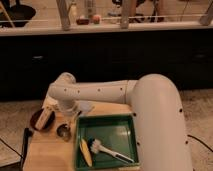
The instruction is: Place fork in metal cup
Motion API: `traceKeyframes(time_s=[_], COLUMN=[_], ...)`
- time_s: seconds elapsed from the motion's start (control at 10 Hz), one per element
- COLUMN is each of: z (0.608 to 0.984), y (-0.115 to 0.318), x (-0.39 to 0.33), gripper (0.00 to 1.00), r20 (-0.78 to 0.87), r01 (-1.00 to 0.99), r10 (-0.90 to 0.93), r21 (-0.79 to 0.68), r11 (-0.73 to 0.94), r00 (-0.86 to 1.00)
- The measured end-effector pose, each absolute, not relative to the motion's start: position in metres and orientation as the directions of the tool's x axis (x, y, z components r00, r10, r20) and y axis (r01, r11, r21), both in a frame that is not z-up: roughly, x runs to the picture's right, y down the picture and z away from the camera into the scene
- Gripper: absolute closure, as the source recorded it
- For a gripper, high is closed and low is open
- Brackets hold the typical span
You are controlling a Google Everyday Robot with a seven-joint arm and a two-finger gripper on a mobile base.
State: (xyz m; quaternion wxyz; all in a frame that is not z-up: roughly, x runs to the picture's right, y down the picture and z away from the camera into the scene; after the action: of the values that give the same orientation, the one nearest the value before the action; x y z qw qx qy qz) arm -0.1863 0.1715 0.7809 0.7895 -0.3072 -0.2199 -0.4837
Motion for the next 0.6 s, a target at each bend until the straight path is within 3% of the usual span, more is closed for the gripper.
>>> traceKeyframes(time_s=[0.6], z=[0.762], y=[0.176], x=[-0.207], gripper=[0.98], r20=[0.629], r01=[0.918], r10=[-0.669], r21=[-0.249], r11=[0.308], r00=[0.395])
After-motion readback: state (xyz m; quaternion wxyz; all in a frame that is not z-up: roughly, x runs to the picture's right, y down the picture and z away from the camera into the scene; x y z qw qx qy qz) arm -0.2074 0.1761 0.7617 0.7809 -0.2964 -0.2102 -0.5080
